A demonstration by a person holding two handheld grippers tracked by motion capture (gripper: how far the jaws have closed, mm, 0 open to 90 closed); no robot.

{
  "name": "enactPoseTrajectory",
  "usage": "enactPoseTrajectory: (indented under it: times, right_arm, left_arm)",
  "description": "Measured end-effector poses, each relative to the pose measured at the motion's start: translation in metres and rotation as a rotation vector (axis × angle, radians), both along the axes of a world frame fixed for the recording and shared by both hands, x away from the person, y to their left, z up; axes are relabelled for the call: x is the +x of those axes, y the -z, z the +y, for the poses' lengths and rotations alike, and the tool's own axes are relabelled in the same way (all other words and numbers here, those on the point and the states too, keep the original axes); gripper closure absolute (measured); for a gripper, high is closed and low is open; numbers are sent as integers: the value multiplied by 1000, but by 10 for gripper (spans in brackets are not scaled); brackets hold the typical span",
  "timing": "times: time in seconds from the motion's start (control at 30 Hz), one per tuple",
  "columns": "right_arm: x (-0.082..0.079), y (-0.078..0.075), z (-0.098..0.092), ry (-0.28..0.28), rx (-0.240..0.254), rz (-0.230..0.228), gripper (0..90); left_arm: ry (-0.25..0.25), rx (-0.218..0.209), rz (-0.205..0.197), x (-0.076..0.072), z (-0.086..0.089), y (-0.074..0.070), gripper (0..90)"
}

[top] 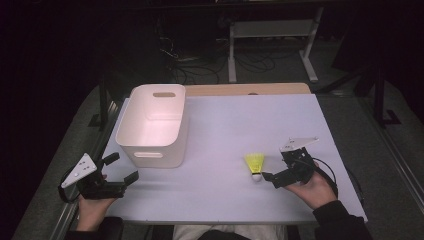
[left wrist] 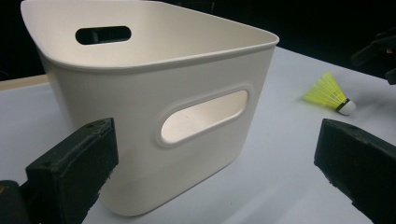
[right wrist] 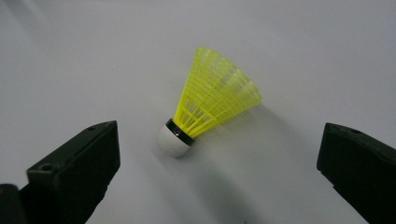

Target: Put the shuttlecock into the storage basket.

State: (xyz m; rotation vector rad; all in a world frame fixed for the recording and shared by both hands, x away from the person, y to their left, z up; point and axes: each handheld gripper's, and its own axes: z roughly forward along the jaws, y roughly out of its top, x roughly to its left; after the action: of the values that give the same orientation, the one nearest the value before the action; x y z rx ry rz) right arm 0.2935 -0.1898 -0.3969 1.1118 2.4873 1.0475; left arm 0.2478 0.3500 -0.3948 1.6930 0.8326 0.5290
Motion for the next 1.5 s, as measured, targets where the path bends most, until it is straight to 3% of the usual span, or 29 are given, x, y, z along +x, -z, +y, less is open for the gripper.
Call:
enactPoseTrajectory:
  times: [0.27,0.6,1.2,1.3,1.5]
  right_arm:
    - [3,3,8,31,-29,28,0]
    - [5,8,10,48,-23,62,0]
    - [10,18,13,53,10,136,0]
    - [10,19,12,66,34,152,22]
    - [11,22,15,69,34,173,47]
  left_arm:
    - [0,-1,0,0,0,0,0]
    - [-1,0,1,0,0,0,0]
    - [-1,0,1,0,0,0,0]
    - [-1,0,1,0,0,0,0]
    - [2,3,1,0,0,0,0]
